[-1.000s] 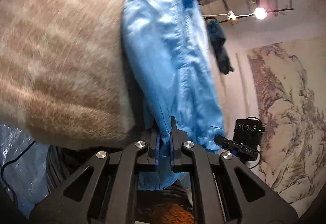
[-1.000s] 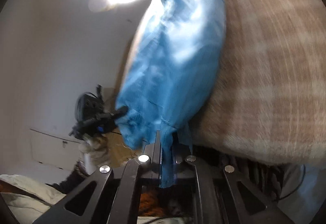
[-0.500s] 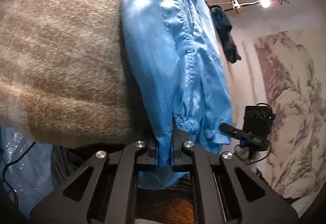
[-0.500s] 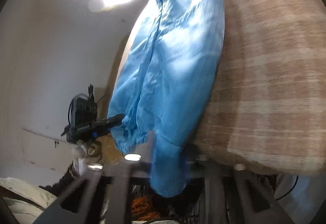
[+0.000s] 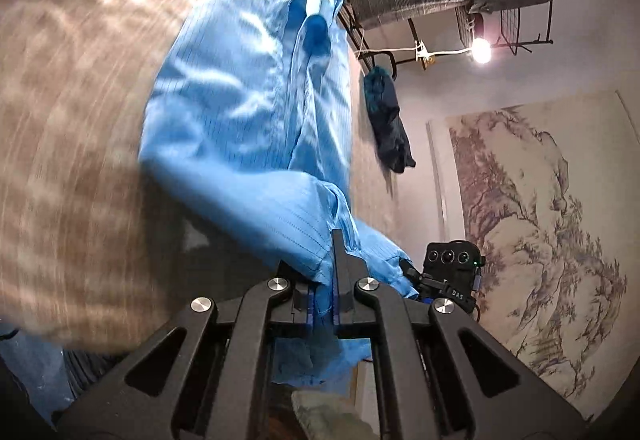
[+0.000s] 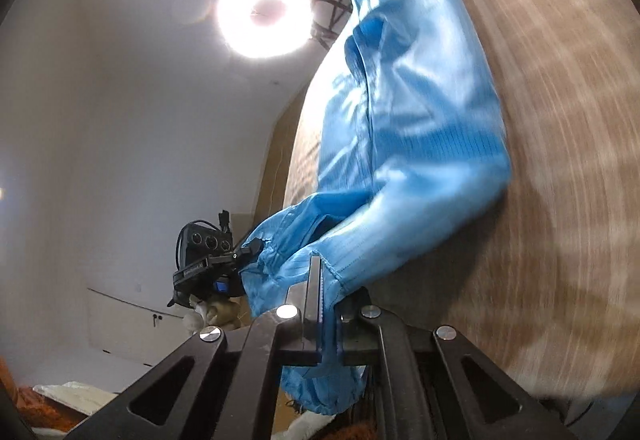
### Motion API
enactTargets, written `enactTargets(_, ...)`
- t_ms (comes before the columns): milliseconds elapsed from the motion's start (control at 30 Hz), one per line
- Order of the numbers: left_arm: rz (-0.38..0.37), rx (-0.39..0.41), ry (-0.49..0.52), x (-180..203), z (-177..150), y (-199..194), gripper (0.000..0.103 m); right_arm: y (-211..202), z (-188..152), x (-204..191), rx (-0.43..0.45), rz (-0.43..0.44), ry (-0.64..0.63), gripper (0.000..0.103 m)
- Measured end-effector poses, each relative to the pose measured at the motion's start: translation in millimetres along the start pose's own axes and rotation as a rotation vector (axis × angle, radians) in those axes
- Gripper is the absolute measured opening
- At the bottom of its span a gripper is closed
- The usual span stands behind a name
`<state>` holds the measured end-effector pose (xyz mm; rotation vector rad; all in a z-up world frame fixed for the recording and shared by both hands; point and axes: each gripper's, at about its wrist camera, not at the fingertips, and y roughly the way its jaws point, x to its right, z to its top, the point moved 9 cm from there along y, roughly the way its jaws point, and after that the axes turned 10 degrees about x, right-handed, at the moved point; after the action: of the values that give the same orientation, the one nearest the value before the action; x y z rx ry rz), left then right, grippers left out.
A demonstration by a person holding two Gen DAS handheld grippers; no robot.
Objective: Fold large clothes
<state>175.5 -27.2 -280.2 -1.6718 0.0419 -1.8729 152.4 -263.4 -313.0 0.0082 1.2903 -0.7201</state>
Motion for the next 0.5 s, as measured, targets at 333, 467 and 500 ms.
enactTargets(333,0.038,0.014,0.015,-2.5,69.5,41.8,0.003,42.7,82.4,5.8,0.018,-0.086,-0.037,0.001)
enactTargets(467,0.068,0.005,0.018,-13.4,91.8,62.7,0.003,58.5,111.5,20.1,0.014,-0.127,-0.023,0.001)
enactTargets(500,0.075,0.005,0.017,-15.6,95.9,66.7,0.003,64.3,117.4,24.6,0.015,-0.137,-0.016,0.001)
